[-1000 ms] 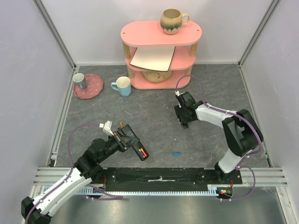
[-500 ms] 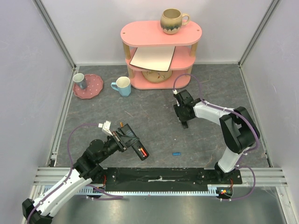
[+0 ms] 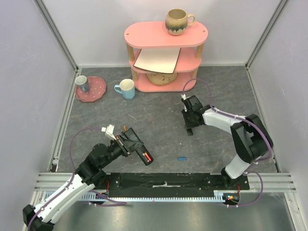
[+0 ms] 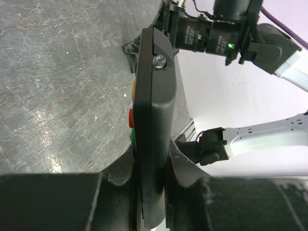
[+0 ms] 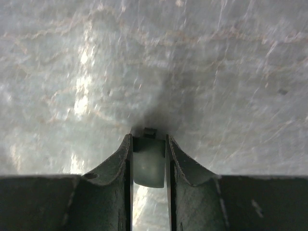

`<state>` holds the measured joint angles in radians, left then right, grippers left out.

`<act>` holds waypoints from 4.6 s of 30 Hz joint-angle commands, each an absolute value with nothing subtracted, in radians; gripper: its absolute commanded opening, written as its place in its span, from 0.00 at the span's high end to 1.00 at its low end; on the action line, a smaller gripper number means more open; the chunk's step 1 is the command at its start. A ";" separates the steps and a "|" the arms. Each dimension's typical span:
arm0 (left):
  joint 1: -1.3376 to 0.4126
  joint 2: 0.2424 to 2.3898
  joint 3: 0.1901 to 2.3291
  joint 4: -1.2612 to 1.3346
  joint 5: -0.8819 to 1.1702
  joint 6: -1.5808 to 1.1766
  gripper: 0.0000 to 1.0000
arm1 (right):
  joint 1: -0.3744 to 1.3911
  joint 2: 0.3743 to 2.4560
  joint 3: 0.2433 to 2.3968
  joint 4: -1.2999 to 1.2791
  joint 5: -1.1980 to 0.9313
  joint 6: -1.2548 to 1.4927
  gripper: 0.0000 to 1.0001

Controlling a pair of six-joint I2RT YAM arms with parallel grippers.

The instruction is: Load the batteries into the remote control

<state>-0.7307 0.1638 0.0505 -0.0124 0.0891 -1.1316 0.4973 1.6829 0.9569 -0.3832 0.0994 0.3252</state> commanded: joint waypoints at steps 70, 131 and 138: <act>-0.738 0.617 0.115 0.653 0.041 -1.315 0.98 | 1.330 1.051 0.810 0.048 0.439 0.414 1.00; -0.738 0.634 0.166 0.745 0.130 -1.341 0.98 | 1.330 1.123 0.782 -0.061 0.350 0.276 1.00; -0.738 0.620 0.166 0.738 0.133 -1.342 0.98 | 1.330 1.164 0.801 -0.097 0.359 0.256 1.00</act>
<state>-0.7353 0.6472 0.1074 0.6125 0.1051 -1.2926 1.3289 1.1339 0.7856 0.0162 0.3458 0.3046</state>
